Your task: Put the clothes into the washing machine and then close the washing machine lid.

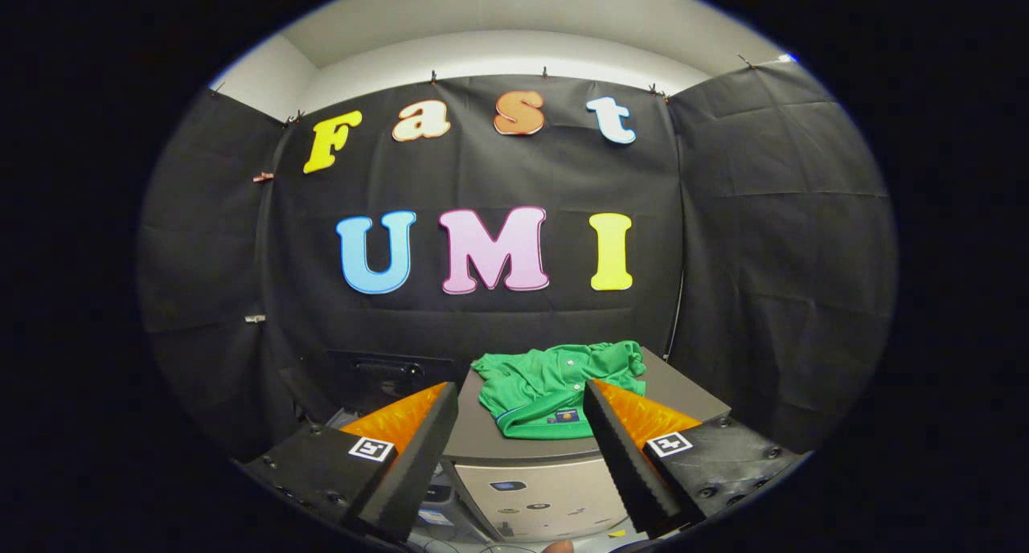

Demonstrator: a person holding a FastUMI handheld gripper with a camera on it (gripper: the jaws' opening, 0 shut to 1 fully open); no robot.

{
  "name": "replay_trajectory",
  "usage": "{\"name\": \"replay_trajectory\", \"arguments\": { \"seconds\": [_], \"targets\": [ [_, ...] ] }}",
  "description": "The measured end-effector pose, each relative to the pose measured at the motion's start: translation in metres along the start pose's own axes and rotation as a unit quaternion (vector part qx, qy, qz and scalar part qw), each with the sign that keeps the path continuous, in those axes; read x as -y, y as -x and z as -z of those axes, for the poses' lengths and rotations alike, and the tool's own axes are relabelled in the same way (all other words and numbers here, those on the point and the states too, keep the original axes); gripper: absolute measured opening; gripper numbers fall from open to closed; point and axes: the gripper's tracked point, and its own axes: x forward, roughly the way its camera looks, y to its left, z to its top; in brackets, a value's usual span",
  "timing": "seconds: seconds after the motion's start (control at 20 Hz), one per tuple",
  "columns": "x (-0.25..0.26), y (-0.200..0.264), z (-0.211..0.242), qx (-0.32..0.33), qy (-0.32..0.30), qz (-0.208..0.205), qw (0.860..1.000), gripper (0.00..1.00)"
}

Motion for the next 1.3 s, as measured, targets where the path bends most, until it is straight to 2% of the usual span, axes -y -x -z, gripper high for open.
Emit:
{"name": "replay_trajectory", "arguments": {
  "seconds": [0.15, 0.5, 0.7, 0.9, 1.05, 1.15, 1.25, 1.3],
  "targets": [
    [0.011, -0.039, 0.009, -0.041, 0.023, 0.004, 0.999, 0.98],
    [0.06, -0.137, 0.028, -0.126, 0.036, 0.049, 0.99, 0.96],
    [0.082, -0.184, 0.049, -0.159, 0.062, 0.068, 0.983, 0.98],
    [0.093, -0.228, 0.078, -0.194, 0.061, 0.07, 0.977, 0.99],
    [0.089, -0.246, 0.102, -0.239, 0.033, 0.056, 0.969, 0.99],
    [0.087, -0.251, 0.123, -0.269, 0.037, 0.046, 0.961, 0.97],
    [0.089, -0.258, 0.124, -0.264, 0.016, 0.04, 0.964, 0.97],
    [0.09, -0.253, 0.121, -0.262, 0.013, 0.042, 0.964, 0.89]
  ]
}}
